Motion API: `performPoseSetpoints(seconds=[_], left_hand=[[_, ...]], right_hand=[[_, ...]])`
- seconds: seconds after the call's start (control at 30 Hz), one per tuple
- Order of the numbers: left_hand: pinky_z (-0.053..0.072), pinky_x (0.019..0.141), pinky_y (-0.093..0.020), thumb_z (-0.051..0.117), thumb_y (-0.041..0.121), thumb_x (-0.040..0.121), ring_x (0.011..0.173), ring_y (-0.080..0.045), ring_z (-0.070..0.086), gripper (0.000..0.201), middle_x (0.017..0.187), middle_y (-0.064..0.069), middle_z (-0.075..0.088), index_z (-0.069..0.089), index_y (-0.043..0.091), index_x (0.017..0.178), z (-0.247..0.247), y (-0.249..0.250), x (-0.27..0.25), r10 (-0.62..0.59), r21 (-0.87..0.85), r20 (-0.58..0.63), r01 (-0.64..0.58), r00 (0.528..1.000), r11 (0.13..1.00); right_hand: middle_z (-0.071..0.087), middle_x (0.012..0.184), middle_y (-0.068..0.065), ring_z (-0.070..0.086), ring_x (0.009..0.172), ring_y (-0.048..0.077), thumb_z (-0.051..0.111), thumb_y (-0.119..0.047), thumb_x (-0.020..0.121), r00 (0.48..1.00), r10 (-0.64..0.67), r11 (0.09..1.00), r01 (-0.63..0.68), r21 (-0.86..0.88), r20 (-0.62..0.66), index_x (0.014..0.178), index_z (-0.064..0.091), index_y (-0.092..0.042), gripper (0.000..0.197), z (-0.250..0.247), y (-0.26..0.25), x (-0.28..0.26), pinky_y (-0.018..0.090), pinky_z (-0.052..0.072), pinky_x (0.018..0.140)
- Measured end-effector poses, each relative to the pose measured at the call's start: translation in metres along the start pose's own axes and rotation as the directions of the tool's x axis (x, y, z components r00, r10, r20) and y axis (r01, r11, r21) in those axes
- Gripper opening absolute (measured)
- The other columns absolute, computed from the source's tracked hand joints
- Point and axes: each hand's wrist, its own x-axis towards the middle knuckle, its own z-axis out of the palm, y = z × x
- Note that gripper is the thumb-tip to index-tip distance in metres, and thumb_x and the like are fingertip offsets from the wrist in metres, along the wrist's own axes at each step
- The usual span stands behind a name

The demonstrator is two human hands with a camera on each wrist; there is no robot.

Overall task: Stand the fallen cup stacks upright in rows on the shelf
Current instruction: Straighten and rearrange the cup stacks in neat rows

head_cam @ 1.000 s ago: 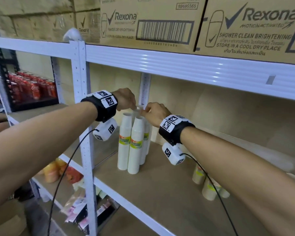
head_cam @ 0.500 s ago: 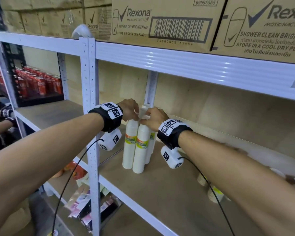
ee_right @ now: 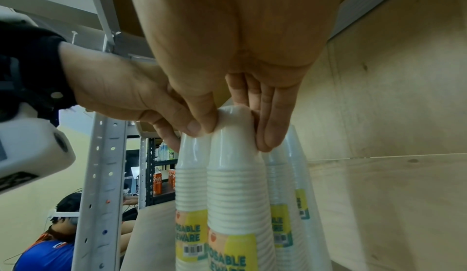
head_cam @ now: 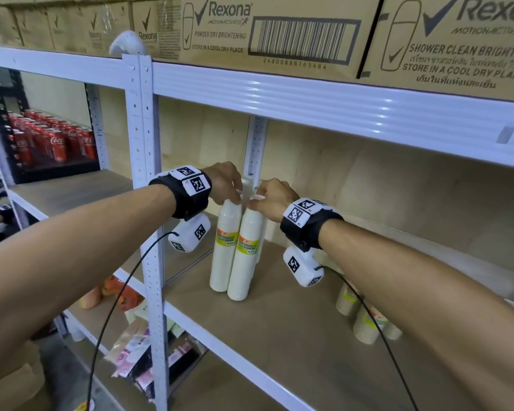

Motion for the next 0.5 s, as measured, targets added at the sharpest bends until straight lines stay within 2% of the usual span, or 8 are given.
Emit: performPoseSetpoints(seconds=[0.07, 0.1, 0.17, 0.23, 0.4, 0.5], left_hand=[[0.055, 0.055, -0.022, 0.076, 0.018, 0.083, 0.078, -0.022, 0.068, 0.035, 0.108, -0.006, 0.062, 0.068, 0.011, 0.116, -0.001, 0.011, 0.003, 0.025, -0.008, 0.013, -0.025, 1.000, 1.000], [0.055, 0.055, -0.022, 0.076, 0.018, 0.083, 0.079, -0.022, 0.068, 0.033, 0.109, -0.005, 0.061, 0.068, 0.012, 0.115, -0.001, 0.017, 0.004, 0.038, -0.012, 0.012, -0.038, 0.999, 0.999], [0.056, 0.056, -0.021, 0.076, 0.019, 0.084, 0.075, -0.018, 0.067, 0.032, 0.110, -0.005, 0.062, 0.068, 0.012, 0.114, -0.001, 0.031, 0.008, 0.073, -0.022, 0.009, -0.073, 0.997, 0.997], [0.055, 0.052, -0.019, 0.076, 0.019, 0.084, 0.069, -0.015, 0.066, 0.031, 0.107, -0.006, 0.063, 0.068, 0.010, 0.113, 0.000, 0.046, 0.013, 0.107, -0.043, 0.009, -0.106, 0.994, 0.993], [0.053, 0.051, -0.022, 0.078, 0.023, 0.082, 0.071, -0.018, 0.069, 0.033, 0.109, -0.006, 0.063, 0.068, 0.011, 0.112, 0.008, 0.080, 0.031, 0.175, -0.082, 0.011, -0.174, 0.984, 0.981], [0.051, 0.049, -0.021, 0.078, 0.021, 0.081, 0.068, -0.016, 0.066, 0.032, 0.113, -0.004, 0.059, 0.067, 0.012, 0.110, 0.017, 0.097, 0.044, 0.209, -0.092, -0.010, -0.209, 0.978, 0.974]], right_hand=[[0.060, 0.131, 0.000, 0.061, 0.111, 0.023, 0.072, -0.032, 0.083, 1.000, 0.008, 1.000, -0.008, 0.011, -0.006, 0.107, 0.066, -0.010, 0.033, -0.009, 0.009, -0.002, 0.025, 0.046, 0.075], [0.059, 0.133, -0.001, 0.061, 0.109, 0.021, 0.072, -0.031, 0.084, 1.000, 0.009, 1.000, -0.009, 0.011, -0.010, 0.112, 0.066, -0.009, 0.036, -0.014, 0.013, -0.003, 0.022, 0.044, 0.069], [0.065, 0.122, 0.002, 0.063, 0.091, 0.019, 0.071, -0.031, 0.083, 0.999, 0.036, 0.999, -0.037, -0.009, -0.019, 0.108, 0.067, -0.010, 0.032, -0.025, 0.022, -0.007, 0.021, 0.043, 0.057], [0.067, 0.106, 0.006, 0.064, 0.082, 0.020, 0.073, -0.035, 0.078, 0.996, 0.082, 0.996, -0.083, -0.039, -0.031, 0.101, 0.067, -0.011, 0.033, -0.034, 0.032, -0.007, 0.025, 0.049, 0.060], [0.067, 0.098, 0.006, 0.066, 0.084, 0.023, 0.073, -0.036, 0.076, 0.985, 0.160, 0.983, -0.165, -0.084, -0.067, 0.100, 0.068, -0.011, 0.035, -0.056, 0.061, -0.010, 0.030, 0.053, 0.069], [0.067, 0.098, 0.006, 0.065, 0.087, 0.024, 0.073, -0.034, 0.078, 0.976, 0.188, 0.971, -0.202, -0.125, -0.113, 0.100, 0.068, -0.009, 0.034, -0.068, 0.080, -0.010, 0.028, 0.049, 0.065]])
